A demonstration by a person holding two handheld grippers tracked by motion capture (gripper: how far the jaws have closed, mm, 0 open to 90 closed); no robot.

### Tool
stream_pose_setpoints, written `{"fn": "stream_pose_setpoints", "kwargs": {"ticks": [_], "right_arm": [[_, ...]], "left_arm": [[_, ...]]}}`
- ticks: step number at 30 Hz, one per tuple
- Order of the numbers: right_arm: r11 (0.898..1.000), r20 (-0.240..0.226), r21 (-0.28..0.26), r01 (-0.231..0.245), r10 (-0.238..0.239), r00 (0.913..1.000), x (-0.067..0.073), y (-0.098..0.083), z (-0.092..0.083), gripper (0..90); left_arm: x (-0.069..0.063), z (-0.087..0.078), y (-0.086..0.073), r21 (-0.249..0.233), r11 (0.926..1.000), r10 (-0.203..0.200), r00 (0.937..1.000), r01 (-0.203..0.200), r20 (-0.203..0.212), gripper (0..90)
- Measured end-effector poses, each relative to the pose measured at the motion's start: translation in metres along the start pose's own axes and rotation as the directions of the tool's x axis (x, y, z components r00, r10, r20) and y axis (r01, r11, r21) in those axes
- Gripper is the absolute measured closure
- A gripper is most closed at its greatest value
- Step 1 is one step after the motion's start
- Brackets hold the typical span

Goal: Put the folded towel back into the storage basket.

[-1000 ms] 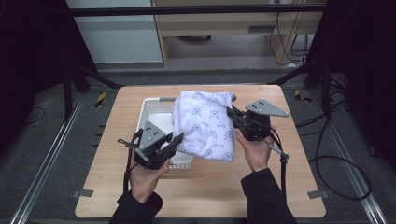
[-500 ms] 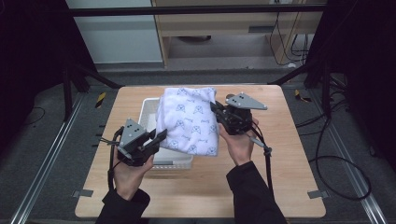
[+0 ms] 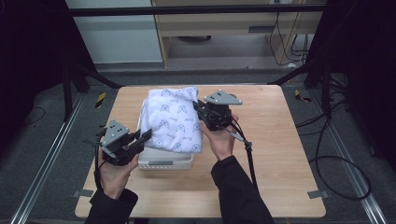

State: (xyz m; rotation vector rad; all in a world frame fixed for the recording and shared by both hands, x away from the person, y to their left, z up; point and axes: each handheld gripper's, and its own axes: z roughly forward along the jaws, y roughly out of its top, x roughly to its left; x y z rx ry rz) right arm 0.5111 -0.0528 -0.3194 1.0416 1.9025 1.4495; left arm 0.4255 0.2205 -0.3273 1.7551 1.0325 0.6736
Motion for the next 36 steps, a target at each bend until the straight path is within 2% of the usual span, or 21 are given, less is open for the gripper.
{"fn": "stream_pose_setpoints", "kwargs": {"ticks": [9,13,17,25,36], "right_arm": [[1.000,-0.007,0.011,0.007,-0.006,1.0000,0.009,0.000,0.019,85.2],[1.000,-0.010,0.017,0.019,-0.019,0.9998,0.013,-0.001,0.026,85.2],[1.000,-0.018,0.024,0.016,-0.015,0.9997,0.016,0.000,0.035,85.1],[0.999,-0.017,0.045,0.017,-0.016,0.9997,0.019,-0.008,0.054,85.2],[0.996,-0.017,0.085,0.015,-0.013,0.9998,0.015,-0.022,0.080,85.1]], "left_arm": [[0.018,0.004,-0.016,0.001,0.9993,-0.037,0.9992,0.037,-0.015,76.9],[0.024,0.004,-0.018,-0.001,0.9993,-0.037,0.9989,0.037,-0.029,76.9],[0.032,0.006,-0.020,-0.003,0.9985,-0.054,0.9975,0.054,-0.045,76.9],[0.041,0.018,-0.029,0.032,0.9976,-0.059,0.9961,0.061,-0.066,76.8],[0.050,0.032,-0.037,0.069,0.9957,-0.055,0.9942,0.062,-0.093,76.8]]}}
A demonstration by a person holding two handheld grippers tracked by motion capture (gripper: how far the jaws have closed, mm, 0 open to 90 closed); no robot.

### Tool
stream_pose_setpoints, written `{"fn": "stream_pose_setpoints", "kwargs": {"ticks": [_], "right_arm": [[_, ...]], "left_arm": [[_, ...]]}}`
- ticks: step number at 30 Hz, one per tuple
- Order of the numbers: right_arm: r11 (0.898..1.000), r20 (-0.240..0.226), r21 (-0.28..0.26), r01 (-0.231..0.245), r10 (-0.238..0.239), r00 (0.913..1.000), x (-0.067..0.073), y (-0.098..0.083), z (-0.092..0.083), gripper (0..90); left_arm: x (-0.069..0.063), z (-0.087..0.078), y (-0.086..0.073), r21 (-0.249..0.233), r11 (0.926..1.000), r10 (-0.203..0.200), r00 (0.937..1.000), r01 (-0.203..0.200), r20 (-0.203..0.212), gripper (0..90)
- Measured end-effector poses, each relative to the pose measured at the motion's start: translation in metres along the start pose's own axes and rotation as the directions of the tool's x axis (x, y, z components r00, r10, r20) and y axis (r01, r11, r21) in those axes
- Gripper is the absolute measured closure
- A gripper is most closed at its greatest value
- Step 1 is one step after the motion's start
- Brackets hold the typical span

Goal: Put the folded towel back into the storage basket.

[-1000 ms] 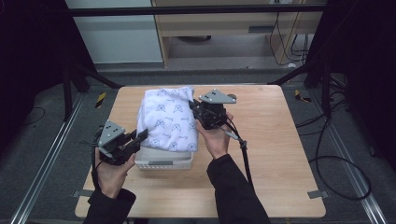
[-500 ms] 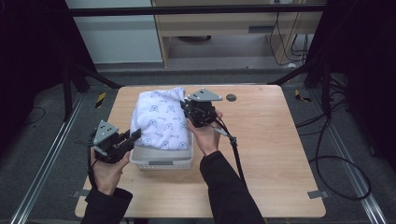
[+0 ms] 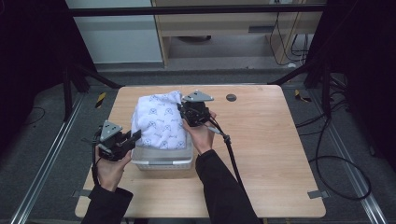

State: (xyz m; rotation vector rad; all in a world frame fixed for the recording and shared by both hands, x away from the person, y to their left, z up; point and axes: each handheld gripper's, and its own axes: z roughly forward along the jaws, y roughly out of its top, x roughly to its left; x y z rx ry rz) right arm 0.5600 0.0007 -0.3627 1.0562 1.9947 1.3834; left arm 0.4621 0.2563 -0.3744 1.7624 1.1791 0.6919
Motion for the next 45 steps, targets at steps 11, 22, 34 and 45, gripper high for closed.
{"fn": "stream_pose_setpoints", "kwargs": {"ticks": [11,22,34,45], "right_arm": [[0.999,0.004,0.043,-0.006,0.006,1.0000,-0.005,-0.015,0.020,85.1],[0.997,0.010,0.069,-0.015,0.014,0.9999,-0.008,-0.027,0.028,85.0],[0.993,0.019,0.112,-0.023,0.021,0.9996,-0.011,-0.041,0.042,84.8],[0.988,0.039,0.151,-0.014,0.009,0.9992,-0.012,-0.052,0.050,84.1]], "left_arm": [[0.003,0.021,-0.012,0.051,0.9987,-0.006,1.0000,0.006,0.000,76.8],[0.002,0.031,-0.020,0.080,0.9968,-0.001,0.9999,0.002,-0.012,76.8],[0.003,0.043,-0.029,0.111,0.9938,0.006,0.9997,-0.003,-0.024,76.7],[0.000,0.053,-0.036,0.157,0.9874,0.024,0.9995,-0.020,-0.022,76.0]]}}
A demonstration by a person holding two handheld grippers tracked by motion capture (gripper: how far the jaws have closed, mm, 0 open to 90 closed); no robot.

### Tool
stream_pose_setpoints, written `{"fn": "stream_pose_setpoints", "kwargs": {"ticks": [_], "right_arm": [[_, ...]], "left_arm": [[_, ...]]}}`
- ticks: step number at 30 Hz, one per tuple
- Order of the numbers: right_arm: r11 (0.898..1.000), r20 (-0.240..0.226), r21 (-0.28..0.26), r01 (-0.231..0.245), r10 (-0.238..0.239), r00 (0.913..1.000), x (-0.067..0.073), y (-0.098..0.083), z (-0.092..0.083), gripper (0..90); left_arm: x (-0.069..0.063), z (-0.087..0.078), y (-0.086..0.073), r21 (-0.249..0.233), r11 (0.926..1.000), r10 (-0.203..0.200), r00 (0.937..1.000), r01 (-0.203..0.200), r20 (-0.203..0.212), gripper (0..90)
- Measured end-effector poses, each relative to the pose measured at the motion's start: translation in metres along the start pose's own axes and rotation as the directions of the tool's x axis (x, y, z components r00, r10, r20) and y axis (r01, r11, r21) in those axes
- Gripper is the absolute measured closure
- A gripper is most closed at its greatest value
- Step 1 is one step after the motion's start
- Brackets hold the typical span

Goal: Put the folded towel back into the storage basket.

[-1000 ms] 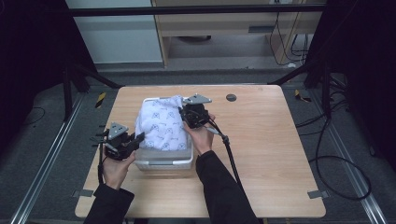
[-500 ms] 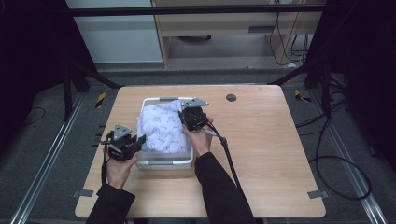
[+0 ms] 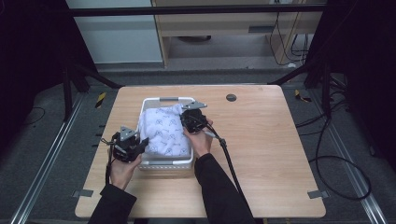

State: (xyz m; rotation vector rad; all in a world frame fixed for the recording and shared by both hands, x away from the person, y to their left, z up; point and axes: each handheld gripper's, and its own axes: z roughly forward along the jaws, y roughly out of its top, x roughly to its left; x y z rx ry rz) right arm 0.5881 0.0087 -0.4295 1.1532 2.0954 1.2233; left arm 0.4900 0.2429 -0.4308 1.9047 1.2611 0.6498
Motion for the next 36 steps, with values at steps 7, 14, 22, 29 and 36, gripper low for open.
{"fn": "stream_pose_setpoints", "kwargs": {"ticks": [7,14,22,29,36], "right_arm": [[0.999,0.030,0.035,0.032,-0.033,0.9990,-0.001,-0.007,0.003,68.9],[1.000,0.015,-0.014,0.013,-0.013,0.9998,-0.012,-0.002,-0.022,53.9],[0.994,-0.003,-0.110,-0.020,0.020,0.9998,-0.024,-0.005,-0.071,31.3],[0.992,-0.020,-0.117,-0.055,0.053,0.9984,-0.049,-0.025,-0.109,18.0],[0.991,0.014,-0.103,-0.081,0.083,0.9965,-0.080,-0.057,-0.145,12.2]], "left_arm": [[-0.003,0.002,0.000,0.023,0.9997,0.003,0.9995,-0.002,-0.033,65.5],[-0.002,-0.011,0.005,-0.038,0.9992,-0.011,0.9994,0.010,-0.034,56.5],[-0.001,-0.030,0.010,-0.117,0.9932,-0.001,1.0000,0.001,-0.001,48.6],[0.004,-0.040,0.007,-0.140,0.9902,0.006,0.9993,-0.001,0.038,38.4],[0.013,-0.045,0.000,-0.126,0.9920,0.017,0.9990,-0.012,0.042,32.9]]}}
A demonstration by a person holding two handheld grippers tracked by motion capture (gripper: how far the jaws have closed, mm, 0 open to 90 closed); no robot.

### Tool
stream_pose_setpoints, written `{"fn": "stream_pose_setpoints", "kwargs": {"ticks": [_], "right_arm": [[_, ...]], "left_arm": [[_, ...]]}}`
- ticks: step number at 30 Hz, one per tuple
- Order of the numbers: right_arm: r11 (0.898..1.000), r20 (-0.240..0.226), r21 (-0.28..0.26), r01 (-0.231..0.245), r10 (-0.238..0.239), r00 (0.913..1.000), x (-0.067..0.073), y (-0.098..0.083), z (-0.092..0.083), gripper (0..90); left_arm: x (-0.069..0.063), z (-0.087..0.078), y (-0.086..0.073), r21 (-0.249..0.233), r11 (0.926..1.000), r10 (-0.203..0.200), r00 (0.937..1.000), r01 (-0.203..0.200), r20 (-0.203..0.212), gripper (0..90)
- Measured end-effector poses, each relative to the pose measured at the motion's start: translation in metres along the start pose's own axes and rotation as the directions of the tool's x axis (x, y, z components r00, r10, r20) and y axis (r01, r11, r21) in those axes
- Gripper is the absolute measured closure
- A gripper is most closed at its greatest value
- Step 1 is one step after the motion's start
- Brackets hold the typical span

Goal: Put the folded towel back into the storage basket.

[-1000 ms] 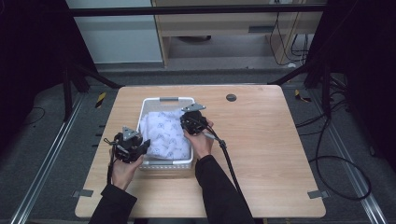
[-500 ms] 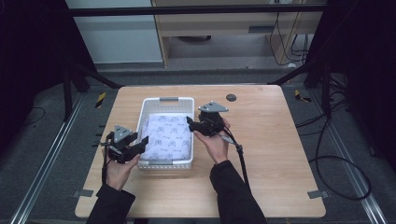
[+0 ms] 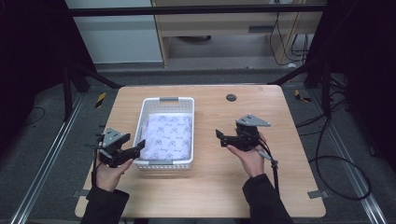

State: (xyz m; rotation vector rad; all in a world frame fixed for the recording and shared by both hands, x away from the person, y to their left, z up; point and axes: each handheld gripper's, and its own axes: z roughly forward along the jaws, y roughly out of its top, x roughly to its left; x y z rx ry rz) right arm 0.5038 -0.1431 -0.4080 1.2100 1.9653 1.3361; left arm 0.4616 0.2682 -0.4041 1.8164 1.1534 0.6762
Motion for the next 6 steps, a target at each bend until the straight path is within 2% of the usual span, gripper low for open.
{"fn": "stream_pose_setpoints", "kwargs": {"ticks": [4,6], "right_arm": [[1.000,0.017,0.020,-0.024,0.024,0.9996,-0.015,-0.017,-0.016,11.9],[0.999,0.026,0.032,-0.018,0.017,0.9995,-0.020,-0.024,-0.023,11.8]], "left_arm": [[0.006,-0.004,-0.002,-0.009,1.0000,-0.002,1.0000,0.002,-0.001,31.9],[0.010,-0.007,-0.004,-0.013,0.9999,-0.004,0.9999,0.004,-0.009,31.9]]}}
